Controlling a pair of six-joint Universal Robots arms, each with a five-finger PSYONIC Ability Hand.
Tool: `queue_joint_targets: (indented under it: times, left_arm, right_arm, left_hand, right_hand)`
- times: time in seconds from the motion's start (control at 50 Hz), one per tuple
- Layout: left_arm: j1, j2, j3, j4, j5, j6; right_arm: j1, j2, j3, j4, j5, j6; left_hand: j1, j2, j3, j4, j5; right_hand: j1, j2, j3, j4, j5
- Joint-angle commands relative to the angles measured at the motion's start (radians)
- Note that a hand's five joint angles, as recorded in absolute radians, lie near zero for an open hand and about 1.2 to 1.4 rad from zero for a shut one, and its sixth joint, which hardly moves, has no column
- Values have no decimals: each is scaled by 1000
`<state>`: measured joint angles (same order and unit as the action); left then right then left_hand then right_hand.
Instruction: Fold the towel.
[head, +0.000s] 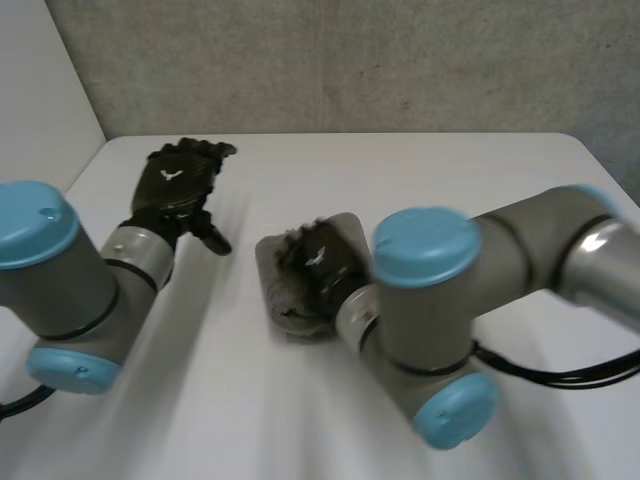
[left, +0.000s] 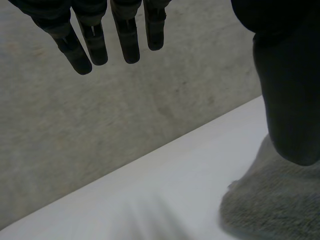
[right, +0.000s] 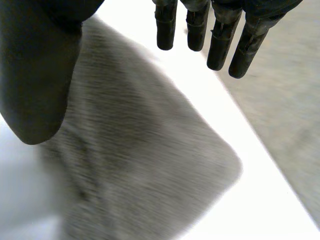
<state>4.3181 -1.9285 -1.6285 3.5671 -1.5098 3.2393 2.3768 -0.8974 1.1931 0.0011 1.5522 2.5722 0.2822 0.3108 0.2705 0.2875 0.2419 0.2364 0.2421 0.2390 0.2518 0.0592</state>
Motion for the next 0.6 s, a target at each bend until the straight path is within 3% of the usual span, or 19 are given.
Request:
queue_joint_targets:
  times: [0.02,0.16,0.28,0.44,0.5,0.6]
  left_arm:
    - [-110,-98,122,-37,-4,-3]
    - [-179,-227,183,-103,-6,-53]
    - [-216,-358,196,-189,-24,-72]
    - [-216,-350,190,-234,-98,-72]
    - [-218,-277,187,-234,-98,-75]
    - [-215,-156,190,-234,-98,-76]
  right_arm:
    - [-152,-175,131,-85,14,162]
    - [-200,-152,125,-59,0,240]
    - [-215,0,106,-49,-35,241]
    - [-217,77,43,17,-44,249]
    - [-217,18,42,25,-44,258]
    - [-228,-205,52,30,-40,371]
  left_hand:
    - [-69,-97,-57,-74,-203]
    - [-57,-86,-45,-62,-191]
    - [-51,-80,-39,-56,-185]
    - [-60,-88,-48,-65,-194]
    - [-69,-97,-57,-74,-203]
    - [-80,-109,-69,-86,-215]
  right_hand:
    - [-62,-68,-64,-77,-59]
    - [-62,-68,-64,-77,-59]
    - [-62,-68,-64,-77,-59]
    - [-62,-68,-64,-77,-59]
    - [-62,-68,-64,-77,-59]
    - [-62,-68,-64,-77,-59]
